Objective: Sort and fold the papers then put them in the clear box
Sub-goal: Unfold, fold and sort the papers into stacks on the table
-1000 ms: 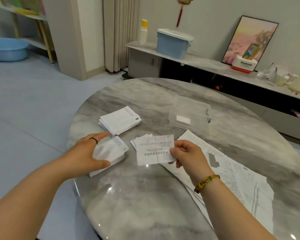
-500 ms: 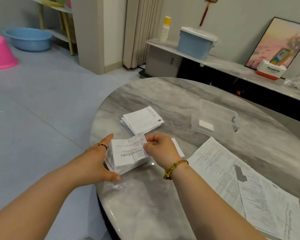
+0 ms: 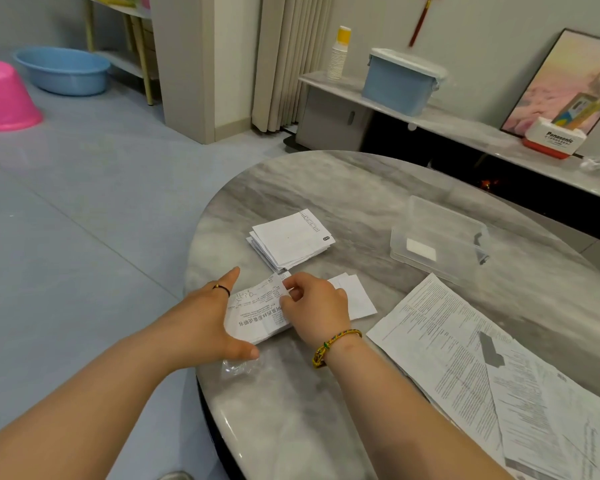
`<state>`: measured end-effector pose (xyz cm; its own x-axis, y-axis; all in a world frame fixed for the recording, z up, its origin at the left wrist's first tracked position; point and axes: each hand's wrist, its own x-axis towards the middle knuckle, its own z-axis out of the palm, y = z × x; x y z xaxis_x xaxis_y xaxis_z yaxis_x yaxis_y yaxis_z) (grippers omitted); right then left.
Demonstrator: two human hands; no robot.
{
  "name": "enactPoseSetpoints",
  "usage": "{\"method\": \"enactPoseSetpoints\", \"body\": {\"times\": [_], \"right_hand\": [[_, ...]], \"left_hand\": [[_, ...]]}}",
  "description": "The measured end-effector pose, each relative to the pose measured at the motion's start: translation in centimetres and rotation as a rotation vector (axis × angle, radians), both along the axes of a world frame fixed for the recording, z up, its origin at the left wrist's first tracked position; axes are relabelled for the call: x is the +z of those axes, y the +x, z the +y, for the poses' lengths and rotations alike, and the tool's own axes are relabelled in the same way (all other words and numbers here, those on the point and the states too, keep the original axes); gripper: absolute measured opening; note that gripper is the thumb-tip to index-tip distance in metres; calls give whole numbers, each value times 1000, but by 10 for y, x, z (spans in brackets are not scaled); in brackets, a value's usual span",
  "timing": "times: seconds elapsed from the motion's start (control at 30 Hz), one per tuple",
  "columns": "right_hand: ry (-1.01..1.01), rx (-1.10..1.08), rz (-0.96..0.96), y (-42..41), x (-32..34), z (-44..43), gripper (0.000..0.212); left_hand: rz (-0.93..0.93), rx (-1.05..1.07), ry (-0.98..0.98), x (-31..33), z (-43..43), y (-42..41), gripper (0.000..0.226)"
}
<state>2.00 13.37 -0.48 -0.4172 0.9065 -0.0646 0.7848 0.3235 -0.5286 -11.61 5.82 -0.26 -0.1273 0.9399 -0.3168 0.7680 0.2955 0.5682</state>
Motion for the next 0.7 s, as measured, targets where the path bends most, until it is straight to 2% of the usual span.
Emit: {"method": "enactPoseSetpoints", "body": {"times": [0.43, 0.6, 0.7], "right_hand": [[103, 20, -119, 3, -14, 1, 35], [116, -32, -24, 11, -7, 2, 32], [151, -81, 34, 24, 3, 0, 28]], "left_hand": [[217, -30, 18, -10, 6, 18, 101], [285, -48, 40, -6, 5, 19, 102], [305, -63, 127, 0, 5, 25, 100]]}}
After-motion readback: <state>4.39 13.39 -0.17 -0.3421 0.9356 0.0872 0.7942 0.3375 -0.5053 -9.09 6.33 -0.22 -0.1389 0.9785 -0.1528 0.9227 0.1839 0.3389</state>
